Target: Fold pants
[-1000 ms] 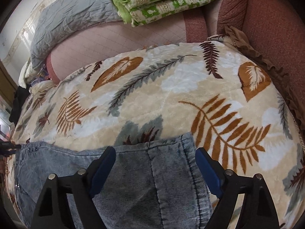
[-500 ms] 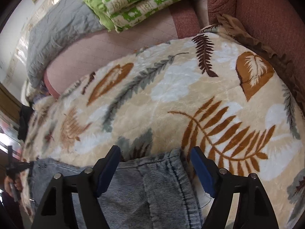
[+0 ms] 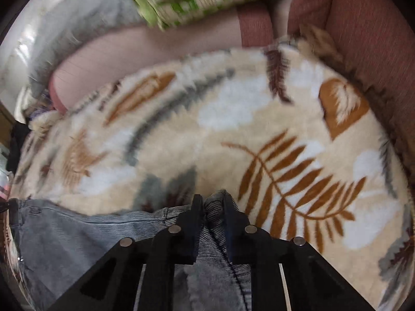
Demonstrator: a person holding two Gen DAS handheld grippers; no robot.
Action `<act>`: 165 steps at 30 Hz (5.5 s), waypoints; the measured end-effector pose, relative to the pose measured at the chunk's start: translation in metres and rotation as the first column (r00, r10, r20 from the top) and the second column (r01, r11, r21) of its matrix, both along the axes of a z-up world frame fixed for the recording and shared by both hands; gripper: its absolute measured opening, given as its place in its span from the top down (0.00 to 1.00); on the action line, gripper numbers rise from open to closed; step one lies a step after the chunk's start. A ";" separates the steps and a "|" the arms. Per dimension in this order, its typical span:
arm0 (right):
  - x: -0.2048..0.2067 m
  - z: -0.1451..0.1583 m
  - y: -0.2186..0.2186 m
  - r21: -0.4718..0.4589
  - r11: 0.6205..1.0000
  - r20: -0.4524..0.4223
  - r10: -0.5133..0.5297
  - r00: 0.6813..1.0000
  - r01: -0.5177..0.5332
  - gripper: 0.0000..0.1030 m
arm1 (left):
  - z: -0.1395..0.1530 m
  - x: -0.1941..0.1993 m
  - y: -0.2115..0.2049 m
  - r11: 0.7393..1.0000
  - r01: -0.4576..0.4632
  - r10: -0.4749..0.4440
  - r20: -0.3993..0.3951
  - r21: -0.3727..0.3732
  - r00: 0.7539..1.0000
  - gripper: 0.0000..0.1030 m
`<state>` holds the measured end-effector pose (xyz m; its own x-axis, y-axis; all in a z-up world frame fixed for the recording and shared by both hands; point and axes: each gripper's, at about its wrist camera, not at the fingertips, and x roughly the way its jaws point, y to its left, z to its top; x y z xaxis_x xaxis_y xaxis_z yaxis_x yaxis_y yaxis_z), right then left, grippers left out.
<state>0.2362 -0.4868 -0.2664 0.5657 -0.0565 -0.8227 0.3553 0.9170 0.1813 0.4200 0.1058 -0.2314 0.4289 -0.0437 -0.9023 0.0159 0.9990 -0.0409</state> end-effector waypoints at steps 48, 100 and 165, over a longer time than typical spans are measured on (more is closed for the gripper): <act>-0.201 0.011 0.038 -0.109 0.994 -0.035 0.021 0.999 -0.025 0.96 | 0.025 -0.315 0.037 0.997 0.052 -0.062 0.159 0.065 0.985 0.78; -0.214 -0.006 0.169 -0.010 0.988 0.043 0.156 0.987 -0.155 0.83 | 0.012 -0.310 -0.032 0.994 0.071 -0.088 0.206 0.088 0.975 0.25; -0.222 0.004 0.294 0.028 0.941 0.049 0.337 0.940 -0.338 0.42 | 0.032 -0.338 0.005 0.961 -0.112 0.029 0.313 0.251 0.949 0.00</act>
<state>0.0145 -0.1928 -0.2622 0.5810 0.1722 -0.7955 0.0172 0.9745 0.2236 0.0821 0.1110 -0.1996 0.6774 0.2172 -0.7028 -0.0850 0.9721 0.2185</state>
